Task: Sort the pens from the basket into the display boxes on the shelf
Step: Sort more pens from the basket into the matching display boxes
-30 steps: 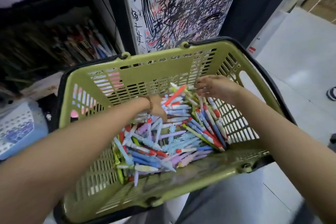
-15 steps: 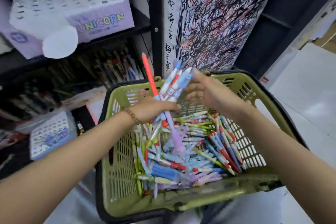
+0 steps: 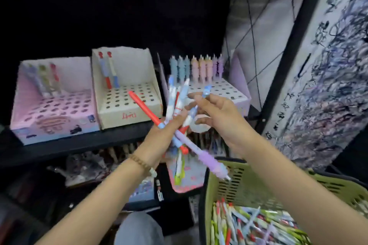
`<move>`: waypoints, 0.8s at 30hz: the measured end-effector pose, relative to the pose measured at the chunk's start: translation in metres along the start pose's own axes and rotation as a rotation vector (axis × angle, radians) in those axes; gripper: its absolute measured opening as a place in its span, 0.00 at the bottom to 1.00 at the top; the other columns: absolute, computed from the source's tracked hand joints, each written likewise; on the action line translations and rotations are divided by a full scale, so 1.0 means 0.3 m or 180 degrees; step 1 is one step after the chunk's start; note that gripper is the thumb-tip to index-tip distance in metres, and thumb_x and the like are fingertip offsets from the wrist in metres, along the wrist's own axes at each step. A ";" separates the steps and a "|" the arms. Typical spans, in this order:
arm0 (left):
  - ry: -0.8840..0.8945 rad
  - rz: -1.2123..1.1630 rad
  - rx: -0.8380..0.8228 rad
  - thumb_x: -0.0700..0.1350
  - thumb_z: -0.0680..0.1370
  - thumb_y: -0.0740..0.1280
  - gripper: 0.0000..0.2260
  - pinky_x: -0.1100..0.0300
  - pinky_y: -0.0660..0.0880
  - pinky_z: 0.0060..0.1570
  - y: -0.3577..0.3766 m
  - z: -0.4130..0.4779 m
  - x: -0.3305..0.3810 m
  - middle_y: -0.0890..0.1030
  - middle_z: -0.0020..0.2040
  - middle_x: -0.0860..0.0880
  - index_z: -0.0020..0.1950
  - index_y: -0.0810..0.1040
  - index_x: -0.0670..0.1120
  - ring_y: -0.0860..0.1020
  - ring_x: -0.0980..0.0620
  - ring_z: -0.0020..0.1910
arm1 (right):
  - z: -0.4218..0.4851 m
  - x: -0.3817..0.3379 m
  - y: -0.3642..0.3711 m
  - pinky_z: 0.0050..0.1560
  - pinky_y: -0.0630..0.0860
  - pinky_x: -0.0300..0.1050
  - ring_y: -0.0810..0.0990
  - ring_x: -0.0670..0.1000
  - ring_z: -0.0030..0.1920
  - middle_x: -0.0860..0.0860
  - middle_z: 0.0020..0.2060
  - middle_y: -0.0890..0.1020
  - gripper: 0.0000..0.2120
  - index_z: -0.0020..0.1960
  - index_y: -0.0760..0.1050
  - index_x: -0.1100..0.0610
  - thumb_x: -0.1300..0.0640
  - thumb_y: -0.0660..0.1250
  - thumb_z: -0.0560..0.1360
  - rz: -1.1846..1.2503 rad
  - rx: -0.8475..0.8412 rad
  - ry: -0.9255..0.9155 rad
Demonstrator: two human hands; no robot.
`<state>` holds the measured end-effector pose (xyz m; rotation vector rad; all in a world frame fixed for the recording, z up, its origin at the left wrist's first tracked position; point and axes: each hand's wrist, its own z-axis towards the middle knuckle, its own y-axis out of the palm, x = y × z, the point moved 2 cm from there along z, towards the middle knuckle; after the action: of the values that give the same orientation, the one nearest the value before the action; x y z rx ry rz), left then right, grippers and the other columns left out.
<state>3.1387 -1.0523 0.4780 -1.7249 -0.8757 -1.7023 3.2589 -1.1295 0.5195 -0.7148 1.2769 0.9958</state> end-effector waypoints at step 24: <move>-0.0008 -0.0220 0.2210 0.46 0.74 0.71 0.13 0.59 0.64 0.25 -1.065 -0.061 0.127 0.69 0.21 0.44 0.36 0.73 0.39 0.67 0.47 0.21 | 0.635 0.059 1.081 0.37 0.72 0.32 0.79 0.48 0.38 0.52 0.38 0.82 0.08 0.39 0.73 0.53 0.60 0.66 0.77 -0.1185 -0.0868 -0.0739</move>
<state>2.8794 -0.8622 0.4989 -1.2294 -1.3413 -1.2163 3.0498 -0.8198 0.5658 -0.9755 0.7774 0.9203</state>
